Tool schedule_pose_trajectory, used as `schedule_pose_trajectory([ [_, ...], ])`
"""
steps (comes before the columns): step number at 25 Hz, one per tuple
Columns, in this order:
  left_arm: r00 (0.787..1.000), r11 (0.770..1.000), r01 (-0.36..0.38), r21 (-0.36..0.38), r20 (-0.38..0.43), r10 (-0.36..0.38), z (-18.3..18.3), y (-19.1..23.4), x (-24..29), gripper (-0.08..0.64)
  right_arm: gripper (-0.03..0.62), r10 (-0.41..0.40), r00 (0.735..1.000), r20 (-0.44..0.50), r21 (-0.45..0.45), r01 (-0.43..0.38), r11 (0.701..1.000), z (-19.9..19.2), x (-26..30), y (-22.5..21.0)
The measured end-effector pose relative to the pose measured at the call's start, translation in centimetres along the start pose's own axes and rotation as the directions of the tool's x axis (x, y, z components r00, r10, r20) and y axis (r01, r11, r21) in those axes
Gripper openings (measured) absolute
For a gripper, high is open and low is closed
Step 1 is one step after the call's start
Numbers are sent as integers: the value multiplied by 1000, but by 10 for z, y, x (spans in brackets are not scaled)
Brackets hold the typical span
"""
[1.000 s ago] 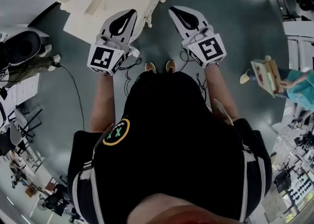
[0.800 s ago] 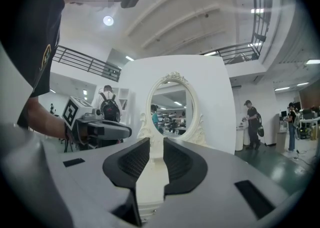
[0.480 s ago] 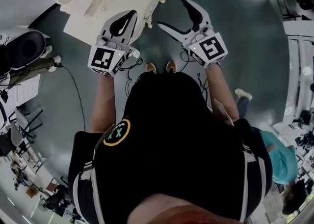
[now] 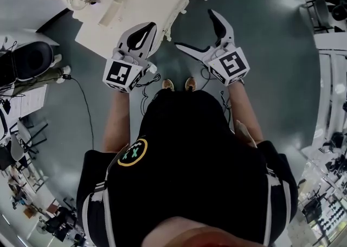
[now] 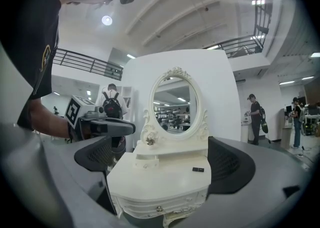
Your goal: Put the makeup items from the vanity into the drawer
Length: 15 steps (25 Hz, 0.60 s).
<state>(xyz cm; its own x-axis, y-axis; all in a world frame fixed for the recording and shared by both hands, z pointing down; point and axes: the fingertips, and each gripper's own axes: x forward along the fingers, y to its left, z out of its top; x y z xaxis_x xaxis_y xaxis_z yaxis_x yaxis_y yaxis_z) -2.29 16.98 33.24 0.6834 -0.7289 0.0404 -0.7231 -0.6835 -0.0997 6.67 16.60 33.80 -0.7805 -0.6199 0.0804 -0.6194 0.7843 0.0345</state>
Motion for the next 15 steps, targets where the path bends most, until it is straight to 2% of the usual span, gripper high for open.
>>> schedule_pose_trajectory([
  [15,997,997,-71,6,-25,71,4,-15,29,23,598,66,998,-1,-14,-66,998,-7,-22,-38],
])
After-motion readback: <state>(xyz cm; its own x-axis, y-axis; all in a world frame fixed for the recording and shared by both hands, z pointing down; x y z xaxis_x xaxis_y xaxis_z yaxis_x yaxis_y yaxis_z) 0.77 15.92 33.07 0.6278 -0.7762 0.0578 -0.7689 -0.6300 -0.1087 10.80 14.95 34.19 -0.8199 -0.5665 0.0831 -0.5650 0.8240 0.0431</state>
